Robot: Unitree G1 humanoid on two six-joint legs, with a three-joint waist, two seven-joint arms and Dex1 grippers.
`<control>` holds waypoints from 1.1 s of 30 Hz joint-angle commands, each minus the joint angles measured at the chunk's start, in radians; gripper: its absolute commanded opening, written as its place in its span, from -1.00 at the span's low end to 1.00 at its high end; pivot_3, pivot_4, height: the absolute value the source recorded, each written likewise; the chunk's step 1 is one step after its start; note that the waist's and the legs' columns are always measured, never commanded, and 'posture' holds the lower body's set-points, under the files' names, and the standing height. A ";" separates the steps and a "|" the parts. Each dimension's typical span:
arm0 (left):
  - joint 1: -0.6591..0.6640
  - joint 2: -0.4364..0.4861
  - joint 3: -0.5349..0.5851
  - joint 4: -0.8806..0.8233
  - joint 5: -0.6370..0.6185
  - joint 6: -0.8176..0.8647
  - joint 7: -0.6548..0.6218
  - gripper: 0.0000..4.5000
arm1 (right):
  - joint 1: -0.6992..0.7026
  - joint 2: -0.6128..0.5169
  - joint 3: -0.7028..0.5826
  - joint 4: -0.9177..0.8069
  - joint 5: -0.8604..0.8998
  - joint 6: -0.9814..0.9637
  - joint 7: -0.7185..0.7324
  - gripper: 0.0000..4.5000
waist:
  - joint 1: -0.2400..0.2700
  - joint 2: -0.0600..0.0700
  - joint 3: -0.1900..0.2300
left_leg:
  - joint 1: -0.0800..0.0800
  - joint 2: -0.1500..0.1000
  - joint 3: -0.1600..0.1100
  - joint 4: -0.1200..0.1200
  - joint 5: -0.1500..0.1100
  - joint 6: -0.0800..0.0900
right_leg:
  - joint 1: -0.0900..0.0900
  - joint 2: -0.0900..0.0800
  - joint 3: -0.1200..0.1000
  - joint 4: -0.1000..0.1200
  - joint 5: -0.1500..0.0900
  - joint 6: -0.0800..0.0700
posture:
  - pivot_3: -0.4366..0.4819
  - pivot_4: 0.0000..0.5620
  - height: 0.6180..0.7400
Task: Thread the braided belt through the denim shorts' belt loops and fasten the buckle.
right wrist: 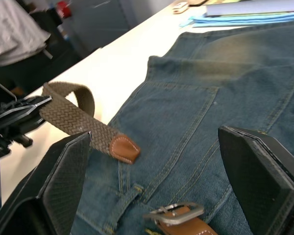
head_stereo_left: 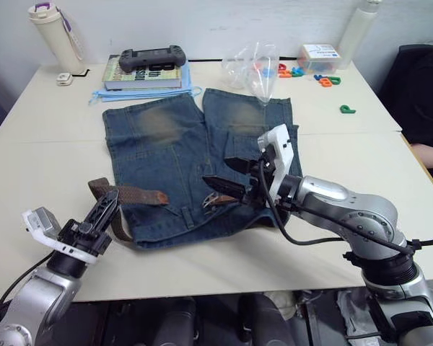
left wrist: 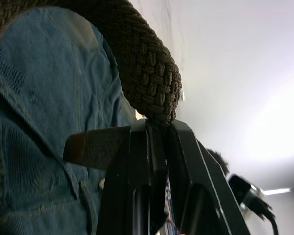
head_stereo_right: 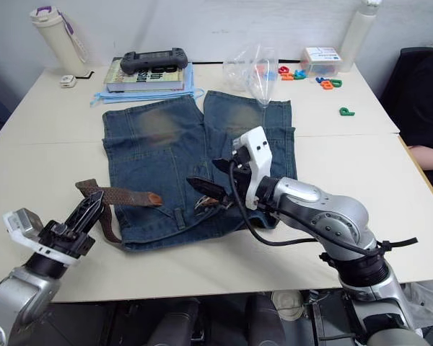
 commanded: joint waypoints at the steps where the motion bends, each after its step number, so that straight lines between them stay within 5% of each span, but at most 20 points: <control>1: 0.031 0.026 0.044 0.000 -0.013 0.022 -0.096 -1.00 | 0.006 0.033 -0.010 -0.034 -0.039 -0.001 0.042 0.96 | 0.006 0.000 0.000 | 0.001 0.000 0.000 -0.001 0.000 0.000 | 0.002 0.000 0.000 -0.002 0.000 -0.001 | -0.05 -0.47 -0.20; 5: 0.086 0.049 0.048 0.020 -0.013 0.055 -0.165 -1.00 | 0.022 0.060 -0.008 -0.050 -0.071 0.017 0.060 0.96 | 0.006 0.002 0.001 | 0.013 0.000 -0.002 -0.010 0.000 0.000 | 0.015 0.000 -0.002 -0.015 -0.002 -0.007 | -0.05 -0.47 -0.20; 21: 0.052 0.068 -0.065 -0.070 -0.013 -0.007 -0.230 -1.00 | 0.052 0.050 -0.010 -0.087 -0.196 0.041 0.134 0.96 | 0.008 0.003 0.002 | 0.016 -0.001 -0.002 -0.011 -0.001 -0.001 | 0.021 0.000 -0.003 -0.025 0.001 -0.002 | -0.05 -0.47 -0.20; 29: -0.008 0.052 -0.127 -0.106 -0.013 -0.081 -0.152 -1.00 | 0.016 -0.097 0.262 -0.197 -0.589 -0.195 0.366 0.96 | 0.007 0.003 0.002 | 0.017 -0.001 -0.001 -0.014 0.000 -0.002 | 0.021 0.000 -0.003 -0.026 0.007 0.010 | -0.05 -0.47 -0.20; 33: -0.035 0.031 -0.179 -0.141 -0.013 -0.126 -0.110 -1.00 | -0.026 -0.035 0.371 -0.133 -0.809 -0.294 0.321 0.96 | 0.008 0.003 0.002 | 0.018 -0.001 -0.001 -0.015 0.000 -0.003 | 0.022 0.000 -0.003 -0.027 0.007 0.010 | -0.05 -0.47 -0.20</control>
